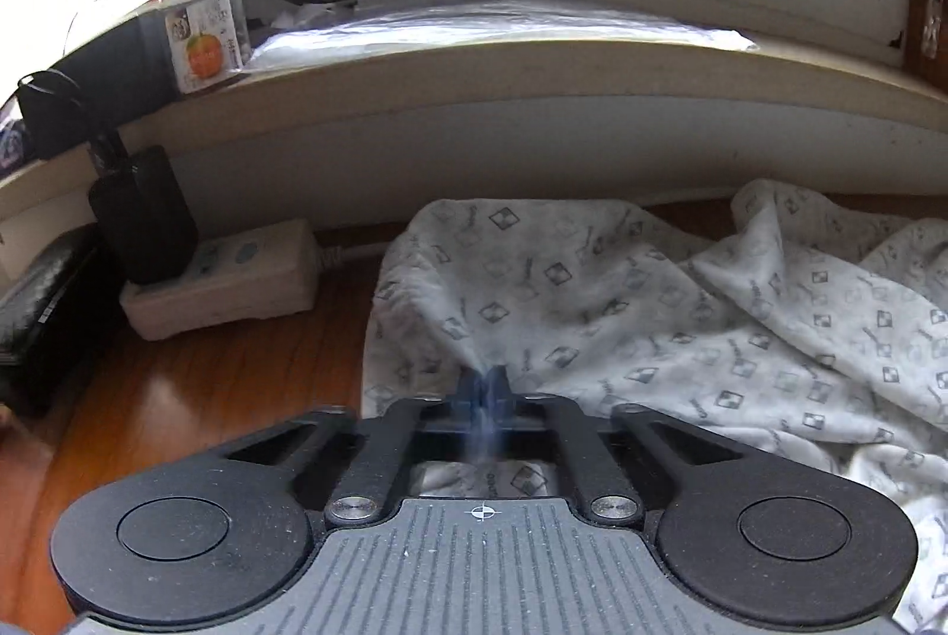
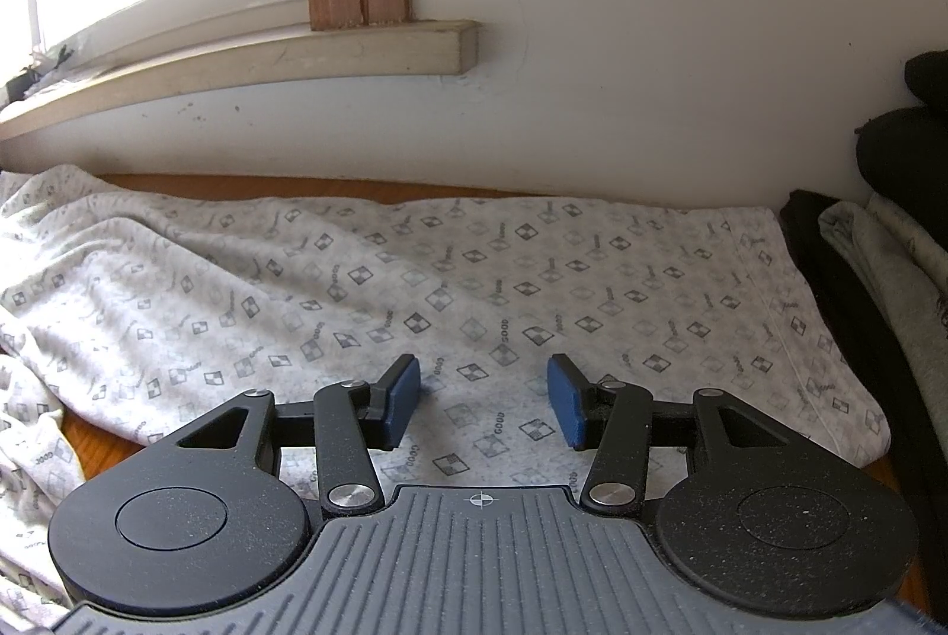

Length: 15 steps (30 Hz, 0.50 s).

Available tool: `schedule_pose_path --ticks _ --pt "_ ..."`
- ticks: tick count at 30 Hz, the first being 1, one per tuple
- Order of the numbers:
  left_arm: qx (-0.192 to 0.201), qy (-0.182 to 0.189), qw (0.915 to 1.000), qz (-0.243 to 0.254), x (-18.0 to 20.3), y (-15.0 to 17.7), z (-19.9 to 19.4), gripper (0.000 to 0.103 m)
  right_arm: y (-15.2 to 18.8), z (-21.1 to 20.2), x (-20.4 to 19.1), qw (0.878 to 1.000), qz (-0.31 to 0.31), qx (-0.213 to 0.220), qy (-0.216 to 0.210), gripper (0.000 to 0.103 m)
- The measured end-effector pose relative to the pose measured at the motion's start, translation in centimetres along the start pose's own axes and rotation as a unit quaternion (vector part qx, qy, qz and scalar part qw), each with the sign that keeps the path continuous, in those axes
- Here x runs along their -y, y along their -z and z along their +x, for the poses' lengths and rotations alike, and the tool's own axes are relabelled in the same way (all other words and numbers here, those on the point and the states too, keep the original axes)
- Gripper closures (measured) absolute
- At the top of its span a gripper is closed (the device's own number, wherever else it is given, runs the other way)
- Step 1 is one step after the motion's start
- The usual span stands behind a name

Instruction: Fold clothes

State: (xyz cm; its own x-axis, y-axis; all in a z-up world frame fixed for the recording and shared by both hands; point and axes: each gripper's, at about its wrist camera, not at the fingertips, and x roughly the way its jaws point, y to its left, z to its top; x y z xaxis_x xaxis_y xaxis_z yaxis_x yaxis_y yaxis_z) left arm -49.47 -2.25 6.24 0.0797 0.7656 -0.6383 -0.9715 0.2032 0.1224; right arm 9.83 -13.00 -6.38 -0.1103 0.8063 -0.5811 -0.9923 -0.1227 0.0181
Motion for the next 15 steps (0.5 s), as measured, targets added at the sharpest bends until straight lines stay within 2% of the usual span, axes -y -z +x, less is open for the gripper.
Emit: schedule_pose_path --ticks 3,6,8,10,11,12,14,15 --pt "0.01 -0.038 0.9991 -0.016 -2.1 0.0 -1.8 0.101 0.0 0.0 0.0 1.0 0.0 0.0 -0.001 0.054" --pt "-0.002 -0.033 0.9988 -0.037 -4.4 0.4 -2.6 0.095 0.0 0.0 0.0 1.0 0.0 0.0 -0.001 0.054" --pt "0.0 -0.033 0.9985 -0.044 -5.3 0.5 -3.0 0.081 0.0 0.0 0.1 1.0 0.0 0.001 -0.002 0.054" --pt "0.015 -0.026 0.9978 -0.058 -6.0 0.3 -3.3 0.074 0.0 0.0 0.1 1.0 0.0 0.001 -0.002 0.054" --pt "0.022 -0.023 0.9973 -0.066 -6.4 0.1 -3.5 0.066 0.0 0.0 0.0 1.0 0.0 0.001 -0.002 0.054" --pt "0.023 -0.02 0.9977 -0.061 -6.2 -0.3 -3.1 0.061 0.0 0.0 0.0 1.0 0.0 0.001 -0.002 0.054" --pt "0.025 -0.015 0.9985 -0.047 -5.7 -1.4 -2.2 0.044 0.0 0.0 0.0 1.0 0.0 0.001 -0.002 0.054" --pt "0.025 -0.015 0.999 -0.034 -5.2 -1.9 -1.5 0.042 0.0 0.0 0.1 1.0 0.001 0.001 -0.002 0.054"
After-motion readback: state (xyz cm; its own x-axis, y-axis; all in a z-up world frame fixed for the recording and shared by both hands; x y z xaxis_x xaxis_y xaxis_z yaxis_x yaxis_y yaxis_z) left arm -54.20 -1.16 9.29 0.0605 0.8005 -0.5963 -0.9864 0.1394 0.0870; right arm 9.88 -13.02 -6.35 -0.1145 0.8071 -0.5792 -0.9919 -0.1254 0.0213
